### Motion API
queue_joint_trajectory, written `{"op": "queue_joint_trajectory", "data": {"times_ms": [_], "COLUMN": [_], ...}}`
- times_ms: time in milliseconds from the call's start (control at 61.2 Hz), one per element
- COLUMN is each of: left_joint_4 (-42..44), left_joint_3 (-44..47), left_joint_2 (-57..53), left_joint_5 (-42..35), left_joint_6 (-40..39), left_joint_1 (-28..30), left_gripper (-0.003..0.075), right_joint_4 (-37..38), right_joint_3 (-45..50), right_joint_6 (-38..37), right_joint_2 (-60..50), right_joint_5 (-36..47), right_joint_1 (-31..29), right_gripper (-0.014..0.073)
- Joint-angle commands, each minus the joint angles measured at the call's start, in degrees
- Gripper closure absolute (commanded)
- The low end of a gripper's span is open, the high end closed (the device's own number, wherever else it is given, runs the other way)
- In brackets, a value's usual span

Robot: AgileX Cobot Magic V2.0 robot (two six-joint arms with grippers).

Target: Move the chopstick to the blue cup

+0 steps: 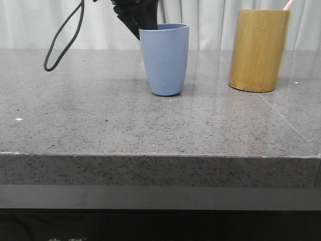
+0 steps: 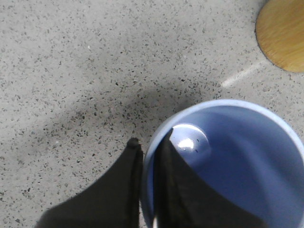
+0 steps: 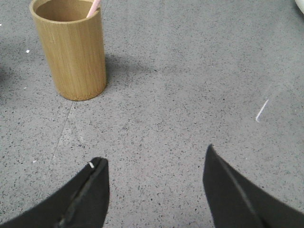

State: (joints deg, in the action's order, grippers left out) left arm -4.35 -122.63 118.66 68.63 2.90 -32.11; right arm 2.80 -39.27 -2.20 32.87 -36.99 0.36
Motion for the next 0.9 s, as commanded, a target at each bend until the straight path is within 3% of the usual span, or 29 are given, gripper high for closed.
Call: {"op": "queue_joint_trajectory", "data": {"times_ms": [0, 196, 278, 703, 883], "left_joint_4": [-0.5, -0.5, -0.5, -0.2, -0.2], "left_joint_3": [-2.1, -2.1, -2.4, -16.5, -16.8], "left_joint_2": [-3.4, -3.4, -3.4, -3.8, -6.6], "left_joint_5": [-1.8, -2.2, -3.2, 0.9, 2.1], "left_joint_6": [0.1, 0.1, 0.1, 0.1, -0.3], "left_joint_1": [-0.4, -0.4, -0.4, -0.4, -0.1], "left_gripper": [0.0645, 0.0387, 0.0337, 0.0331, 0.0331], "right_joint_4": [0.4, 0.4, 0.4, 0.4, 0.3], "right_joint_3": [-1.9, -1.9, -1.9, -1.9, -1.9], "right_joint_6": [0.5, 0.5, 0.5, 0.5, 0.5], "right_joint_2": [0.6, 0.6, 0.6, 0.6, 0.6], "right_joint_5": [4.3, 4.4, 4.4, 5.8, 6.3], "right_joint_1": [-0.2, -0.2, -0.2, -0.2, -0.2], "right_gripper": [0.0136, 0.0136, 0.0136, 0.0136, 0.0136]}}
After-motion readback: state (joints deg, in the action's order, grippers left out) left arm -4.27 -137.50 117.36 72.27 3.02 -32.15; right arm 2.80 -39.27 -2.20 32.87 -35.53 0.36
